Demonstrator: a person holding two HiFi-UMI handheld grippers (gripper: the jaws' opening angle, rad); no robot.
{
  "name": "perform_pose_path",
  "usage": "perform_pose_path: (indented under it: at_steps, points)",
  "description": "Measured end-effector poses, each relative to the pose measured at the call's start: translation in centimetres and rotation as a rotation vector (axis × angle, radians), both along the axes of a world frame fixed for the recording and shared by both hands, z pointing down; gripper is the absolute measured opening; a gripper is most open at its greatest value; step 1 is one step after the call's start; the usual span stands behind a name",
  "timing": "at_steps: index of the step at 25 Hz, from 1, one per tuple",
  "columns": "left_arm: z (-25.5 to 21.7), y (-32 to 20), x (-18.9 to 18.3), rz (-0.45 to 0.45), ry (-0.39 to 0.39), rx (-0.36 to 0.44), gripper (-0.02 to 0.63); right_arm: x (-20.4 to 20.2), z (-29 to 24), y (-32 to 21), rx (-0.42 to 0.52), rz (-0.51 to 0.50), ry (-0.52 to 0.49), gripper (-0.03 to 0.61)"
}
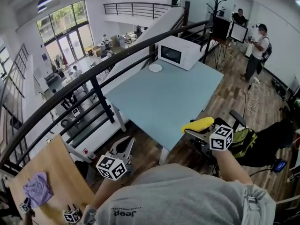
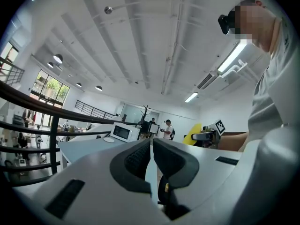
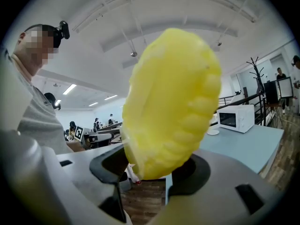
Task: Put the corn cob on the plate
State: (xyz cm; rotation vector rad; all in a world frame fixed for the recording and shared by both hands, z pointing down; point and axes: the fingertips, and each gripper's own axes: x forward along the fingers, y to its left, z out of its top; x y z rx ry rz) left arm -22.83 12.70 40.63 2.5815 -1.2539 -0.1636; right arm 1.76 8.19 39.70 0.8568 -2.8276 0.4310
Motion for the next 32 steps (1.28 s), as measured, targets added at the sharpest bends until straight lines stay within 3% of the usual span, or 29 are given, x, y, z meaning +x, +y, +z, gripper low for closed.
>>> perform_pose_path:
  at_steps: [6,10,16,27,32]
  points:
    - [1.1,-1.2,-1.4,-0.043,-0.010,-0.025,0.037,-1.2,0.7,-2.4,-0.012,-0.031,-0.009,0.264]
    - [1.2,-2.3,-0.4,-0.067,-0.021,-0.036,0.037,-0.2,1.3,-4.2,-0.023,-0.053,-0.024,0.264]
    - [0.7,-6.4,3.4,-0.125,-0.068,-0.027,0.037,3.8,2.5,-9.4,-0.028,-0.102,-0.059,0.264]
    - [-1.3,-15.6,13.5,-0.200,-0.085,-0.035,0.037,11.8,2.5,-20.3,-0.003,-0.208,-0.085,0.264]
    - [-0.9,-17.9,14.9,-0.228,-0.119,-0.069,0.037,13.5,3.9,-23.8,-0.020,-0.214,-0.109,0.264]
